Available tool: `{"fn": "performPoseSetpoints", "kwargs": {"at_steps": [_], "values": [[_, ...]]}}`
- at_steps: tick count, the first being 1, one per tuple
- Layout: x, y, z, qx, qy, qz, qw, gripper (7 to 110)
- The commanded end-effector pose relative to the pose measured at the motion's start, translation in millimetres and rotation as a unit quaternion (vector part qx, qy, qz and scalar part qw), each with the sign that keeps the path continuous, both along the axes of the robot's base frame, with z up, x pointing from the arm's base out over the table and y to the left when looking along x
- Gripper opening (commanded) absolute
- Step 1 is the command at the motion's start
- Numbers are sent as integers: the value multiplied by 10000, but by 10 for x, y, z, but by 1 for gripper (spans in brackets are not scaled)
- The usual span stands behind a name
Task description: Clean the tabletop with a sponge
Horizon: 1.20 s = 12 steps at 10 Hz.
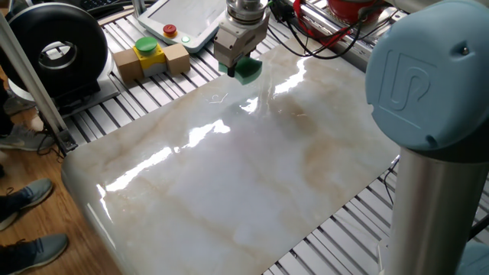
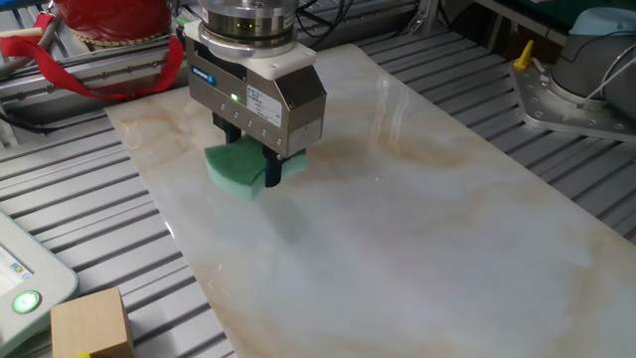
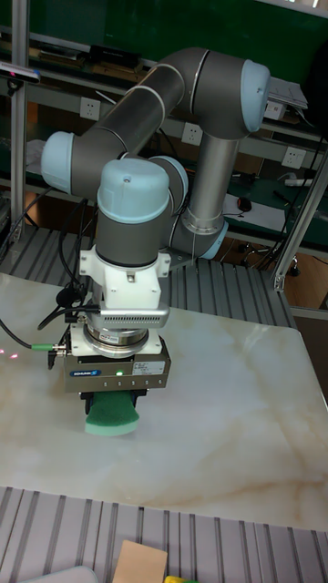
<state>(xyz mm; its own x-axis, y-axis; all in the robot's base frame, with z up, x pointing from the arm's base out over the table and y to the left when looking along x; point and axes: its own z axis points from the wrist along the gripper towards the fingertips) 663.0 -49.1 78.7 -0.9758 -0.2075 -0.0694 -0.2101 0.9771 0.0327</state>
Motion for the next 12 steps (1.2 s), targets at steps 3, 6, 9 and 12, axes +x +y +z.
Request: {"fn": "performPoseSetpoints", "kwargs": {"at_steps": [3,6,9,12], "values": [[8,-7,-15,39,-13,-4,10000,7],[-22,-51,-36,36,-7,42,10000,7],[-48,-132,-53,-72,0,66,10000,7],[-70,-169,-70,-133,55,52,9999,7]]}}
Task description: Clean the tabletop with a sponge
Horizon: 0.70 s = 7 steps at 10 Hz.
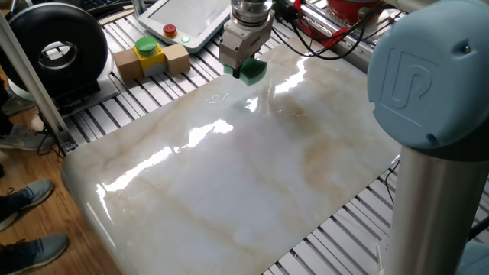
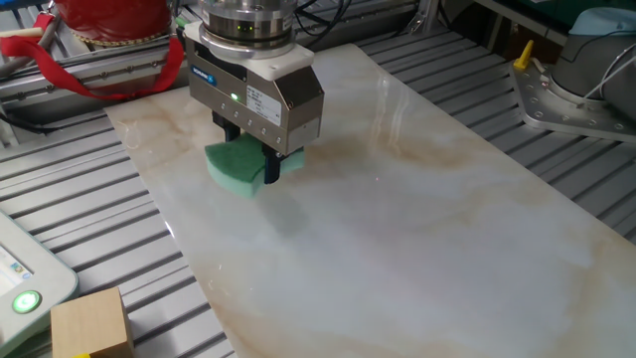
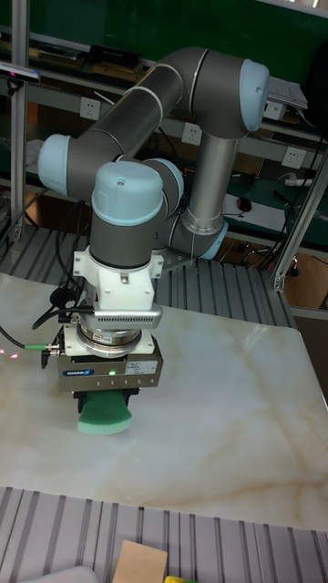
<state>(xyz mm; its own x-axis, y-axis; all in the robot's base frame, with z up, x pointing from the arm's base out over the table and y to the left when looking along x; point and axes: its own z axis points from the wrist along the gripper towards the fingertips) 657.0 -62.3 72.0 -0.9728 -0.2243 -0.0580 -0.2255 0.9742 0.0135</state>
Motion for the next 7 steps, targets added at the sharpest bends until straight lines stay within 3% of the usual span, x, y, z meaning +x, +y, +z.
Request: {"fn": "performPoseSetpoints", "kwargs": {"at_steps": [1,2,7], "values": [[-11,-88,0,-129,10,18,9999,7],[-19,-11,-17,11,95,-11,10000,7],[10,-104,-64,-69,18,49,10000,7]]}}
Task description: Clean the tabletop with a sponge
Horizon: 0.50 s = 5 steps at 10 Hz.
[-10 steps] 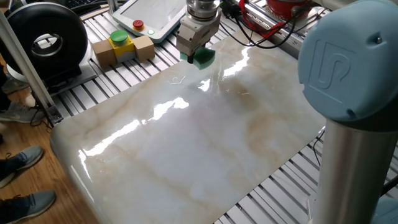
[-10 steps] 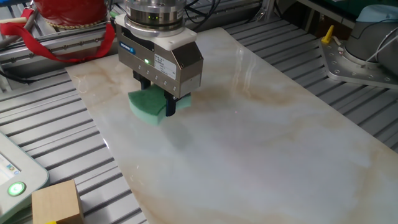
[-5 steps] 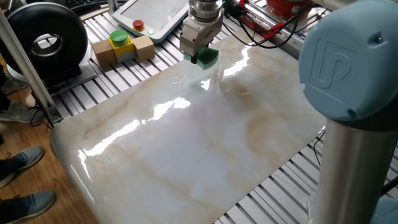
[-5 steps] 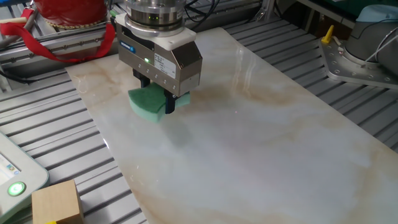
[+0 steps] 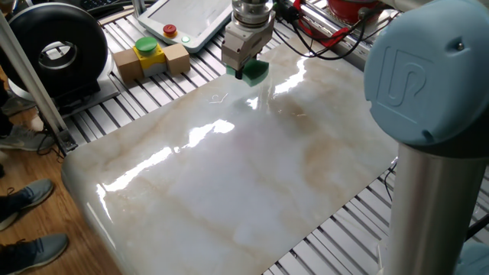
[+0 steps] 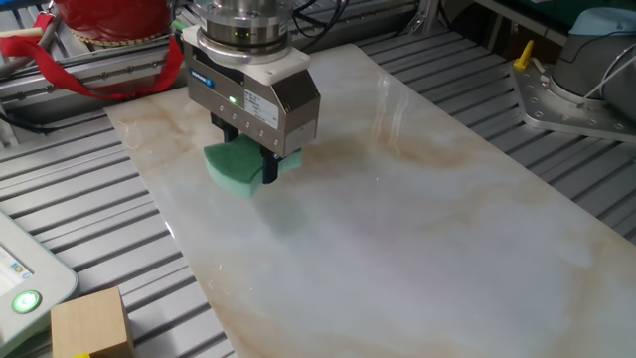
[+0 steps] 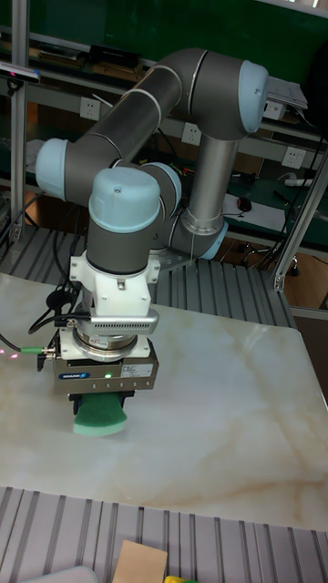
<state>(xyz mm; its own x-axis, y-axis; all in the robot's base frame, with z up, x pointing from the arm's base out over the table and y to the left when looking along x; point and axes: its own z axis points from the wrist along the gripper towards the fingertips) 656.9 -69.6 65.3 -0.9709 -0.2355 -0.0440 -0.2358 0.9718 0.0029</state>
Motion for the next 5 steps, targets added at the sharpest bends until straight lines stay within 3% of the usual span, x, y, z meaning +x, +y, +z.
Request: {"fn": "performPoseSetpoints", "kwargs": {"at_steps": [1,5], "values": [[0,-33,9,6,-46,3,10000,7],[15,-2,32,60,-123,-6,9999,7]]}}
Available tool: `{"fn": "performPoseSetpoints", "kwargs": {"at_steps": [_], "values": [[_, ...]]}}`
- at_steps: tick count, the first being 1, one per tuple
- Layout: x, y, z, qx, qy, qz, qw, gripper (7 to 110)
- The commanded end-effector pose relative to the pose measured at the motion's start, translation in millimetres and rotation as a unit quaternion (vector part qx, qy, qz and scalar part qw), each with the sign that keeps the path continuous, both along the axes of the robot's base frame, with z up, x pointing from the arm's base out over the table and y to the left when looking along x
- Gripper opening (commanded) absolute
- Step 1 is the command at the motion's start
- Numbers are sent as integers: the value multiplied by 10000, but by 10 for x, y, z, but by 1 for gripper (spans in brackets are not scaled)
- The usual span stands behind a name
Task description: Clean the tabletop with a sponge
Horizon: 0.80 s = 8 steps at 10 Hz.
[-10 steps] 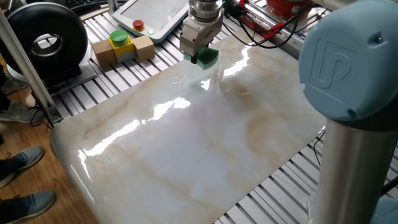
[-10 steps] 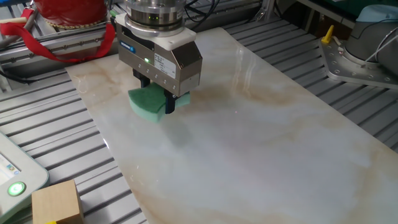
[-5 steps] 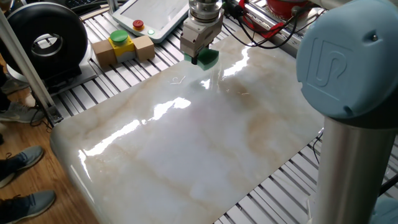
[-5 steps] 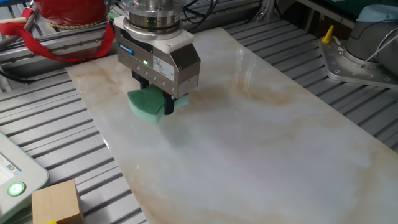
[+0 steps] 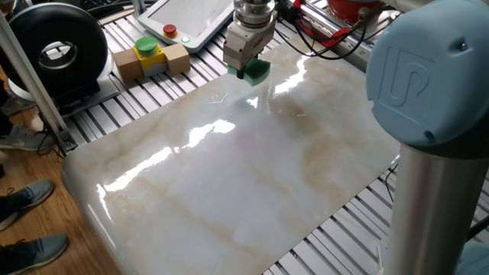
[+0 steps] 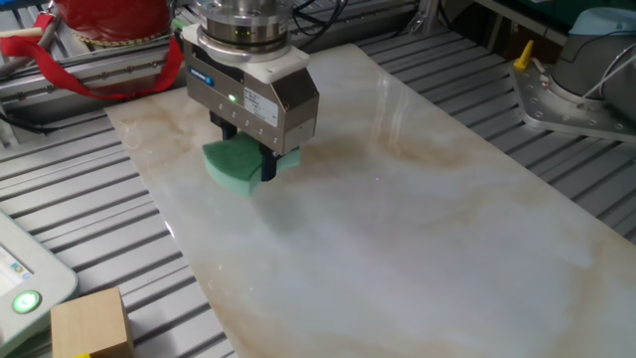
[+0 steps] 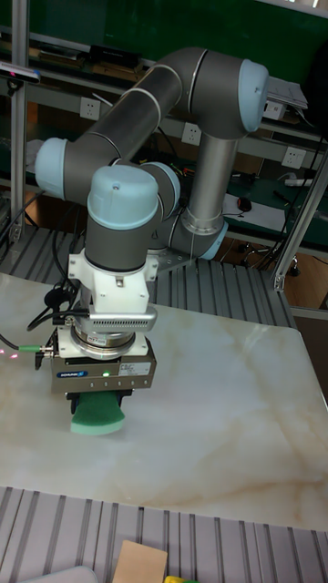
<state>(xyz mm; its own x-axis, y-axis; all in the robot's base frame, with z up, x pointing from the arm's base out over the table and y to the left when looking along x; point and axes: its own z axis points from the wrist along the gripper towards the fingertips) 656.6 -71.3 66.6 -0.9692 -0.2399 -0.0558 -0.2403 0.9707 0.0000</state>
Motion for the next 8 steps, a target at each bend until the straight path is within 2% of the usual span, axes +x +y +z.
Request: {"fn": "performPoseSetpoints", "kwargs": {"at_steps": [1,3,8], "values": [[15,30,18,92,-69,-36,9999,7],[-15,83,43,205,-69,-7,9998,7],[-69,2,-16,193,-94,62,9998,7]]}}
